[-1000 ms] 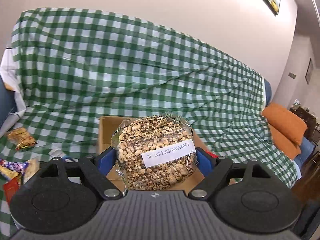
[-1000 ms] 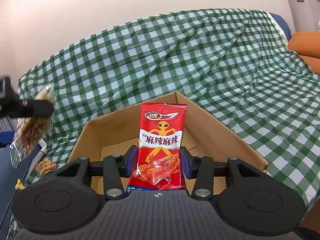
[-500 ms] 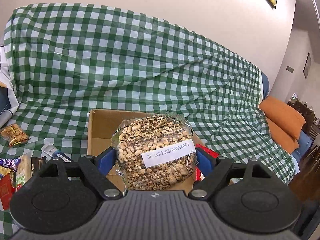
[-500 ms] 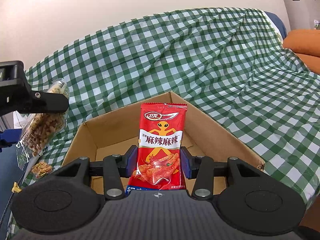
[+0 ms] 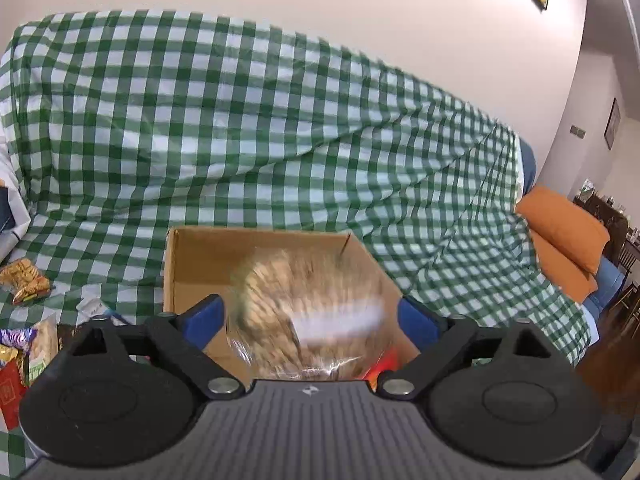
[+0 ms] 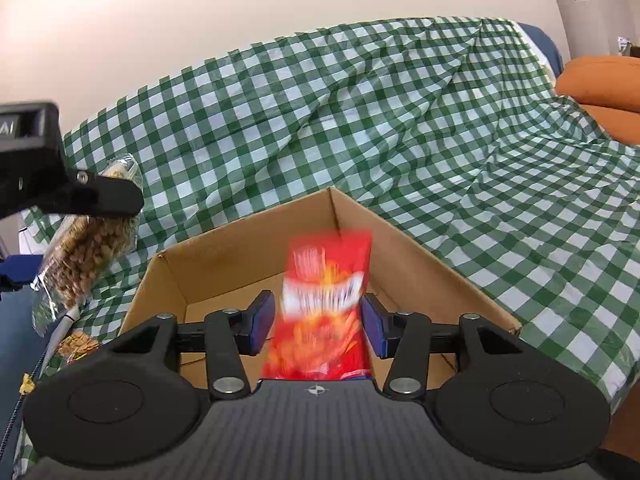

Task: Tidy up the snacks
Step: 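Release the red packet into the box while the left tool drops the peanut cake in, then withdraw both tools from the box back toward the snack pile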

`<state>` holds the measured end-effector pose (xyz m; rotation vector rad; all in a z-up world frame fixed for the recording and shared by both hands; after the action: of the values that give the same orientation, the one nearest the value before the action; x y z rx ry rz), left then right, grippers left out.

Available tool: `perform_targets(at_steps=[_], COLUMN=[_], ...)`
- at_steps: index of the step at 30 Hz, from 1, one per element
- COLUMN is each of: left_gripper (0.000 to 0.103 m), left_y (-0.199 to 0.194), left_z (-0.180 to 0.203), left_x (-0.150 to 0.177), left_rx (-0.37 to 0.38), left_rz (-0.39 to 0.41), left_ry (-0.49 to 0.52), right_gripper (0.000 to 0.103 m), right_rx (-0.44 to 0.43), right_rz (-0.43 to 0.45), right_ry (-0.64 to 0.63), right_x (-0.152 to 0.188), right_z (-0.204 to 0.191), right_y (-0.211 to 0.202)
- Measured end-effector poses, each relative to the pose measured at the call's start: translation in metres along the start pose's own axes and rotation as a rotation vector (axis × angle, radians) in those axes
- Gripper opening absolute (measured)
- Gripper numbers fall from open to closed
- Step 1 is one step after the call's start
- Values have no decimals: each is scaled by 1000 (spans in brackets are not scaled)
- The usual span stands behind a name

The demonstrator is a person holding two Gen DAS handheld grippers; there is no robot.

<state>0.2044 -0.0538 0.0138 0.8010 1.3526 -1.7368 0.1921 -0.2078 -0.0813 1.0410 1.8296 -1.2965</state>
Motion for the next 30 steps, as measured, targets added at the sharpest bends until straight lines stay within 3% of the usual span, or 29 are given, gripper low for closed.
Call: perform_targets(at_steps=[2,9,18,26,30], left_gripper=[101,100,97,96,97], left_y=[-3,-14,0,6,7], left_z=[0,-12,-67,-78,-86], left_x=[-2,5,65,113,130], left_rx=[8,-51,-190,-207,-198], left_rz=[17,84,-100,-229,-258], left_ry=[-1,19,-72,-74,-106], right_gripper=[64,64,64,66,68], right_rx=[6,23,39,46,51], right_rz=[0,-9,-22,-25,-22], right_ry=[-1,-30,-32,-52,-63], right_x=[0,4,7,9,9], right_z=[0,-4,-5,-5,-5], right_y=[0,1,-1,-2,-4])
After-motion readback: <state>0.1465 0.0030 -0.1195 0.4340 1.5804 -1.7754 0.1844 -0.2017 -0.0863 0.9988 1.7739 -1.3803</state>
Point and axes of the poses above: each gripper's, at about its wrist camera, not at the fingertips, and y roughly the way its jaws point, z to its right, x to its underside, the point moved 9 cm from there along y, roughly the way its jaws point, and after that the axes turned 1 degree about -z, right-handed, at the moved point
